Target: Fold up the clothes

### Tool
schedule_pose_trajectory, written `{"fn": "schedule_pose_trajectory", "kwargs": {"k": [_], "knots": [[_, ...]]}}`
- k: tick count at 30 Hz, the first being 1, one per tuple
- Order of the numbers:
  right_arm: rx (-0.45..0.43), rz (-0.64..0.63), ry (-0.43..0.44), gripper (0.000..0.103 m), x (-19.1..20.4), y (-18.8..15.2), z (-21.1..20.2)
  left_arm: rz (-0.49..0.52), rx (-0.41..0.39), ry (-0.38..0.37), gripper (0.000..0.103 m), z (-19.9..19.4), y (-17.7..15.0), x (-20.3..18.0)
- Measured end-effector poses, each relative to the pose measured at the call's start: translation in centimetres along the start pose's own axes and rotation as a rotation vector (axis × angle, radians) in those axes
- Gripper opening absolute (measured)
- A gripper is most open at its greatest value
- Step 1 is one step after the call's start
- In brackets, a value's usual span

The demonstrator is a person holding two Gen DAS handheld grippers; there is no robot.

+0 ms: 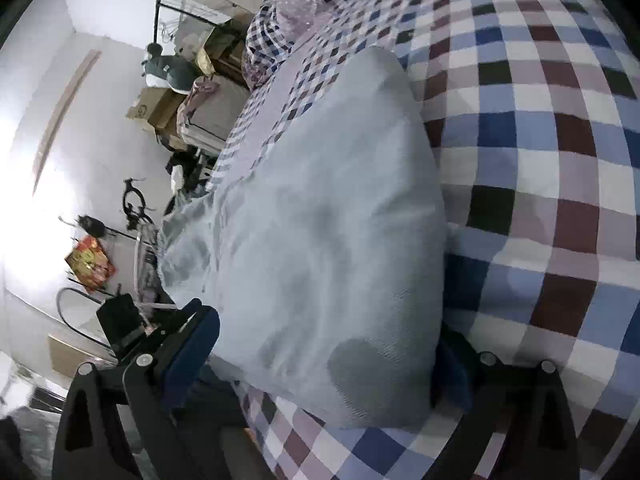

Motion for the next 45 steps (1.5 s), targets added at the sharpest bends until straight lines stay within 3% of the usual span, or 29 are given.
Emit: {"fn": "schedule_pose_trajectory", "kwargs": {"k": [3, 5, 8, 12, 14, 21, 24, 26, 28, 32, 36, 39, 41, 45], "knots": [[-0.059, 0.053, -0.090, 0.027, -2.0, -0.4, -1.1, -0.002, 0.054, 0.034, 0.086, 1.3, -0.6, -0.2], [-0.079, 0.049, -0.069, 0.027, -2.0, -0.7, -1.4, -0.005, 0.068, 0.050, 0.086, 1.8, -0.8, -0.5], [-0.124, -0.030, -0.146, 0.024, -0.7, -1.4, -1.8, -0.032, 0.061, 0.029, 0.086, 1.9, -0.5, -1.0], [-0.270, -0.129, -0.240, 0.020, 1.7, -2.1, -3.9, -0.049, 0.052, -0.012, 0.086, 1.8, -0.3, -1.8], [-0.327, -0.144, -0.288, 0.018, 2.2, -2.5, -5.2, -0.055, 0.038, -0.066, 0.086, 1.7, 0.2, -2.6], [-0.383, -0.105, -0.402, 0.013, 1.2, -4.8, -9.1, -0.030, 0.058, -0.238, 0.086, 1.9, 1.0, -6.2], [-0.457, -0.057, -0.475, 0.000, 0.1, -5.4, -12.8, -0.023, 0.044, -0.304, 0.086, 1.4, 1.5, -7.4], [-0.522, -0.007, -0.517, 0.000, -1.1, -5.8, -16.9, -0.011, 0.032, -0.352, 0.086, 1.0, 2.0, -8.4], [-0.513, 0.055, -0.518, 0.000, -2.7, -6.5, -20.5, 0.015, 0.036, -0.362, 0.086, 1.1, 2.2, -9.3], [-0.505, 0.034, -0.527, 0.004, -3.1, -9.3, -23.8, 0.033, 0.076, -0.274, 0.086, 2.6, 2.4, -8.9], [-0.506, 0.006, -0.494, 0.019, -2.9, -11.4, -22.7, -0.101, 0.067, -0.255, 0.086, 3.4, 3.3, -5.6], [-0.537, 0.006, -0.384, 0.029, -2.3, -11.7, -20.7, -0.191, 0.074, -0.280, 0.086, 4.6, 4.4, -3.8], [-0.539, 0.016, -0.305, 0.033, -2.0, -11.8, -19.0, -0.225, 0.091, -0.341, 0.086, 5.8, 5.7, -3.5], [-0.476, -0.005, -0.277, 0.038, -1.6, -11.7, -16.8, -0.182, 0.114, -0.369, 0.086, 8.2, 7.9, -3.9]]}}
Point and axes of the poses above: each gripper's, at about its wrist camera, not at the fingertips, and z roughly the way its jaws point, x to its left, y to its top, the point moved 7 cm from there along z, roughly the way its jaws point, and after that the axes turned 11 degrees about z, right-handed, at the moved point
